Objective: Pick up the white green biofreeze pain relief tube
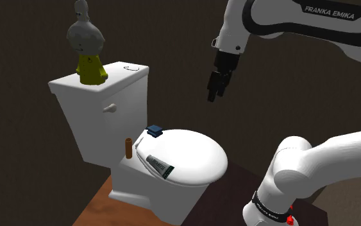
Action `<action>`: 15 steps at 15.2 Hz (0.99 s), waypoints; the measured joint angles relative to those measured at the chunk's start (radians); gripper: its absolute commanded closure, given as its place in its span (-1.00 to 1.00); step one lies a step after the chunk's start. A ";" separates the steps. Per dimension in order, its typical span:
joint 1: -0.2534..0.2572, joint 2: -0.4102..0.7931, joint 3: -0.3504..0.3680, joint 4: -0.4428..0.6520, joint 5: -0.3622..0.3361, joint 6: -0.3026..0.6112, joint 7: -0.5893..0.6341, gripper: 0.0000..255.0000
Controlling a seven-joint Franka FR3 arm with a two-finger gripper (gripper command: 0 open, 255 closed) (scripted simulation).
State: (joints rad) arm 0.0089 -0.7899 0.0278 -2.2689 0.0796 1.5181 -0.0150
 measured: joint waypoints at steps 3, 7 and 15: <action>-0.001 -0.009 0.008 -0.050 -0.001 0.048 0.005 -1.00; -0.001 0.007 0.046 -0.157 0.003 0.195 0.033 -1.00; -0.005 0.113 0.136 -0.350 0.003 0.547 0.104 -1.00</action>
State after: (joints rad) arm 0.0043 -0.6767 0.1635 -2.6192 0.0825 2.0653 0.0894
